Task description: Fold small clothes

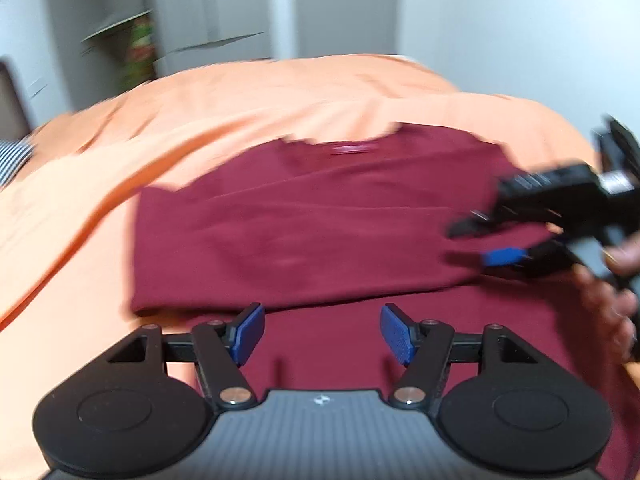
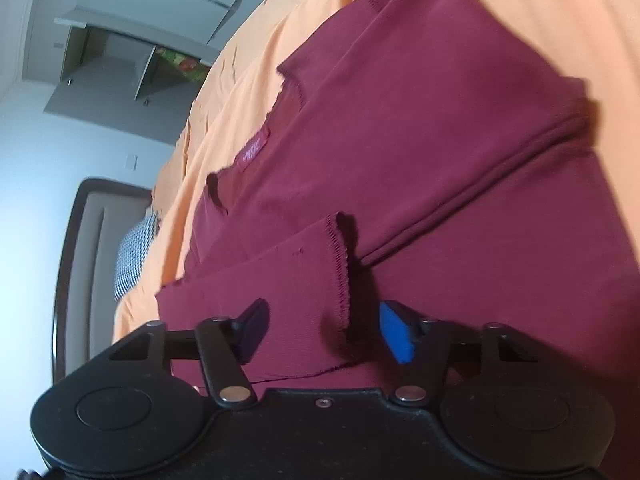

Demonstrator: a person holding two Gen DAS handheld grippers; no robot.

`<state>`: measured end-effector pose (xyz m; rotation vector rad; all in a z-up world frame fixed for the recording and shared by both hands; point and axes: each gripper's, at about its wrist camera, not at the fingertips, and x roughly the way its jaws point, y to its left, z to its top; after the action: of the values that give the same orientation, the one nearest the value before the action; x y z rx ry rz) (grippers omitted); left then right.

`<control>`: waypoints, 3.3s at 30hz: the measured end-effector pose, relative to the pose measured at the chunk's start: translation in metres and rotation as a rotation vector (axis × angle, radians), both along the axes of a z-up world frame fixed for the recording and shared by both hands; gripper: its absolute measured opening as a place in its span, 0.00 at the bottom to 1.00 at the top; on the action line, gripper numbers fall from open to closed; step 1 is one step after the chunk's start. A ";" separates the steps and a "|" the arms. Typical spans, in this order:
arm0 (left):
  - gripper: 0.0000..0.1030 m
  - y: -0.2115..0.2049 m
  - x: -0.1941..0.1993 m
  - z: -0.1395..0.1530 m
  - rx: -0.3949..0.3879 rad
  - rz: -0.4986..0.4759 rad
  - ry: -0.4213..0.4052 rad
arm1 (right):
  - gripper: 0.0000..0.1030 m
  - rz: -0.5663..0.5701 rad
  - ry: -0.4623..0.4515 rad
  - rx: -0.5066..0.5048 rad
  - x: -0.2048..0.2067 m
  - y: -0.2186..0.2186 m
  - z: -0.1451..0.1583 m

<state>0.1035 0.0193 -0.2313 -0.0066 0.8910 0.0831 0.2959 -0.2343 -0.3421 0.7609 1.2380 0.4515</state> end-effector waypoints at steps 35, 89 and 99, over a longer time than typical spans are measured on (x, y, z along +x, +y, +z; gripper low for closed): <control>0.62 0.192 0.157 -0.067 -0.531 0.366 0.043 | 0.38 -0.082 -0.222 -0.125 0.014 -0.105 0.073; 0.50 0.167 0.086 -0.056 -0.426 0.197 0.137 | 0.50 -0.059 -0.324 -0.242 0.146 -0.103 0.028; 0.60 0.128 -0.041 -0.056 -0.525 0.195 0.218 | 0.54 0.029 -0.114 -0.142 -0.045 -0.140 0.031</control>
<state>0.0622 0.1469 -0.2872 -0.5839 1.1081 0.0302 0.2511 -0.3744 -0.3106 0.5892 1.1623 0.4209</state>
